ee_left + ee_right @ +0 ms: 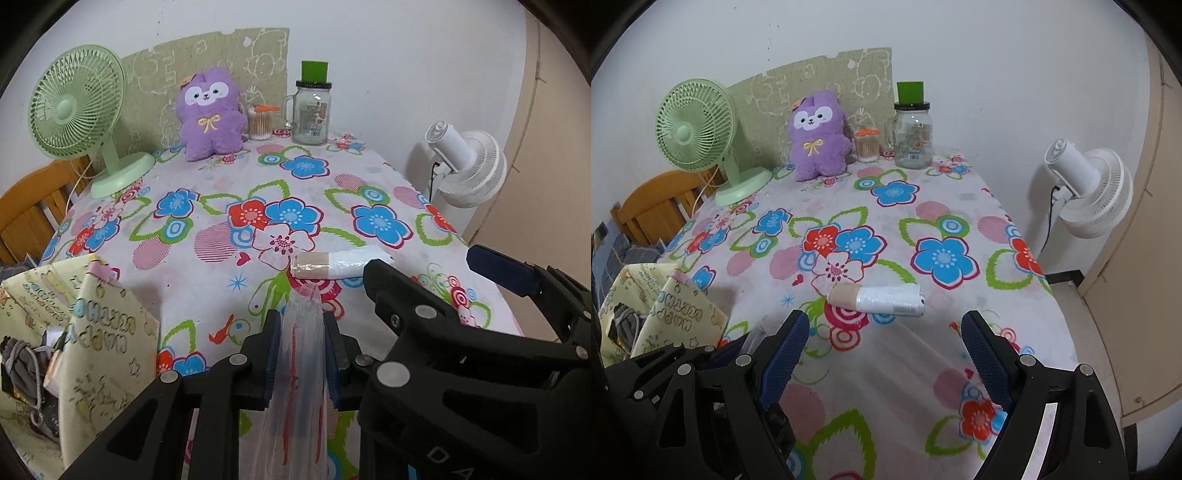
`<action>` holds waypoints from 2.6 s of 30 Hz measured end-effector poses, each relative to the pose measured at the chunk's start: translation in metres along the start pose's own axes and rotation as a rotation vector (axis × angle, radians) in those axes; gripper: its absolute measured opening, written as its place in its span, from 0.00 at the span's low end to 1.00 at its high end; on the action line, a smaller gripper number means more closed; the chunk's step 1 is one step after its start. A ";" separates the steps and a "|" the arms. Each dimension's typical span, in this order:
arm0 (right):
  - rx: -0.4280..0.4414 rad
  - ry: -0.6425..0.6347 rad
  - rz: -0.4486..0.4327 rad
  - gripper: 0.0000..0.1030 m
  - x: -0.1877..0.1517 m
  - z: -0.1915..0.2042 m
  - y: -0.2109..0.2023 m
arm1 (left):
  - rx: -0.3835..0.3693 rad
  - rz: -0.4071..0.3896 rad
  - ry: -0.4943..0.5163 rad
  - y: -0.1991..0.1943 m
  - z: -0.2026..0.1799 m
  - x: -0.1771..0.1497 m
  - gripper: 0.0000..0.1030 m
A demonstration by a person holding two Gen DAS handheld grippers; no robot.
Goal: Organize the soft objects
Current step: 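Grasp the clear plastic straw bag with the left tool and lift it, then grasp the white roll with the right tool while the left tool holds the straw bag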
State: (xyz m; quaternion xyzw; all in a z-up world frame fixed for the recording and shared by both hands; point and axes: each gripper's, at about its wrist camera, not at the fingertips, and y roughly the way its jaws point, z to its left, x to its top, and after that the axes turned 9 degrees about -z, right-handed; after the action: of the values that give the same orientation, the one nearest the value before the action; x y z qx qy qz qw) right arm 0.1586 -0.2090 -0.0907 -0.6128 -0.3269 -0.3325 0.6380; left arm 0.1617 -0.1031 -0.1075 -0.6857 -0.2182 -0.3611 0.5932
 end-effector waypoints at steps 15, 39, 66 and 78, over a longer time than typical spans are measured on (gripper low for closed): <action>0.031 -0.008 0.056 0.84 0.008 -0.008 0.058 | 0.033 0.074 -0.052 0.052 0.015 0.001 0.21; 0.022 -0.023 0.178 0.85 -0.008 0.001 0.115 | 0.031 0.085 -0.061 0.070 0.027 0.000 0.21; 0.004 0.010 0.106 0.51 -0.008 -0.006 0.064 | -0.009 0.049 -0.012 0.042 0.007 0.000 0.21; -0.033 0.027 0.013 0.51 -0.005 -0.008 -0.004 | -0.036 -0.033 0.021 -0.013 -0.010 0.001 0.21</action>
State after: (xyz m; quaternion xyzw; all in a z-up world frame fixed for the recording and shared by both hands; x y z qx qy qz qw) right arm 0.1530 -0.2170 -0.0925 -0.6208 -0.3087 -0.3422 0.6341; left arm 0.1506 -0.1099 -0.0981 -0.6888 -0.2164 -0.3820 0.5768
